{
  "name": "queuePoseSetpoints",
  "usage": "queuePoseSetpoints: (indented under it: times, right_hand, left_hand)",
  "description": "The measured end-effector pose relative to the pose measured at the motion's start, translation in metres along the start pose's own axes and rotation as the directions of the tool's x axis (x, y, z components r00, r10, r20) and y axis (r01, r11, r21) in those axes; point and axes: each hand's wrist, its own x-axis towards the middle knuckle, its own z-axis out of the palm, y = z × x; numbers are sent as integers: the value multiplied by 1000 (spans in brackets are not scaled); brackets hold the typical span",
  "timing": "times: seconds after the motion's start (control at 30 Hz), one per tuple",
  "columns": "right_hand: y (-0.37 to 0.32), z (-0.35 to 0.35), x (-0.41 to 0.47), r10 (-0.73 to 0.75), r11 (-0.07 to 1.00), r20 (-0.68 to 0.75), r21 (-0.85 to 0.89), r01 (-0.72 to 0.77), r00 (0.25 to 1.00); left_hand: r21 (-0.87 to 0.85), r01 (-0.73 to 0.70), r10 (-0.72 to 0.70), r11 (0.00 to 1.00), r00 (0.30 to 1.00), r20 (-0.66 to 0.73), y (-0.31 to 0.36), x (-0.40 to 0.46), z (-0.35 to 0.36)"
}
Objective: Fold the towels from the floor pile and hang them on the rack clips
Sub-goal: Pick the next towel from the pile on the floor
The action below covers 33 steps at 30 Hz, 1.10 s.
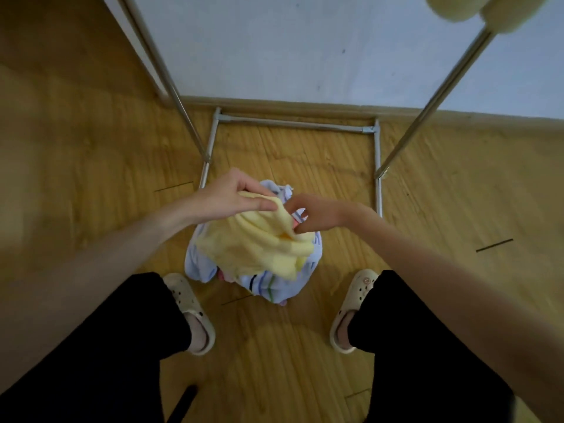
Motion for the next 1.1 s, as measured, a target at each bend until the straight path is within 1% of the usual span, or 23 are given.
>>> queuePoseSetpoints:
  times: [0.07, 0.13, 0.23, 0.33, 0.4, 0.5, 0.67, 0.8, 0.87, 0.9, 0.97, 1.03, 1.1]
  right_hand:
    - [-20, 0, -20, 7, 1000, -23, 6, -7, 1000]
    - [-39, 0, -41, 44, 999, -91, 32, -42, 995]
    - [-71, -1, -75, 9, 995, -224, 103, 15, 974]
    - [-109, 0, -109, -15, 978, -315, 193, 80, 949]
    - [-134, -1, -133, -25, 958, -330, 262, 117, 944]
    - [-167, -4, -166, -41, 949, -359, 279, 149, 933]
    - [-200, -8, -203, -104, 964, -434, 177, 198, 895]
    - [-218, -14, -229, -133, 988, -454, 7, 152, 881]
    - [-226, -19, -239, -162, 986, -475, -46, 160, 865]
    - [-230, -21, -242, -181, 983, -503, -59, 176, 845]
    - [-241, -26, -244, -212, 974, -602, -64, 219, 769]
    - [-255, -33, -243, -206, 966, -711, -39, 256, 672]
    - [-268, -41, -237, -170, 959, -808, -3, 284, 565]
  left_hand:
    - [0, -9, 9, 1000, 998, -69, 13, -21, -4]
    - [-27, -21, 17, 999, 987, -157, 25, -40, -7]
    - [-112, -66, 32, 992, 959, -283, 46, -66, -10]
    - [-187, -120, 26, 975, 898, -440, 65, -87, -9]
    - [-216, -153, 28, 964, 870, -493, 76, -97, -7]
    - [-213, -211, 66, 954, 841, -537, 96, -112, -1]
    - [-205, -316, 140, 926, 794, -592, 127, -136, -6]
    - [-174, -372, 197, 912, 768, -609, 148, -147, -21]
    - [-153, -395, 225, 906, 754, -618, 158, -148, -29]
    - [-141, -407, 238, 902, 745, -623, 162, -147, -32]
    - [-125, -420, 257, 899, 736, -626, 170, -144, -36]
    - [-88, -411, 278, 908, 745, -607, 174, -141, -37]
    - [-49, -390, 299, 919, 776, -555, 176, -141, -38]
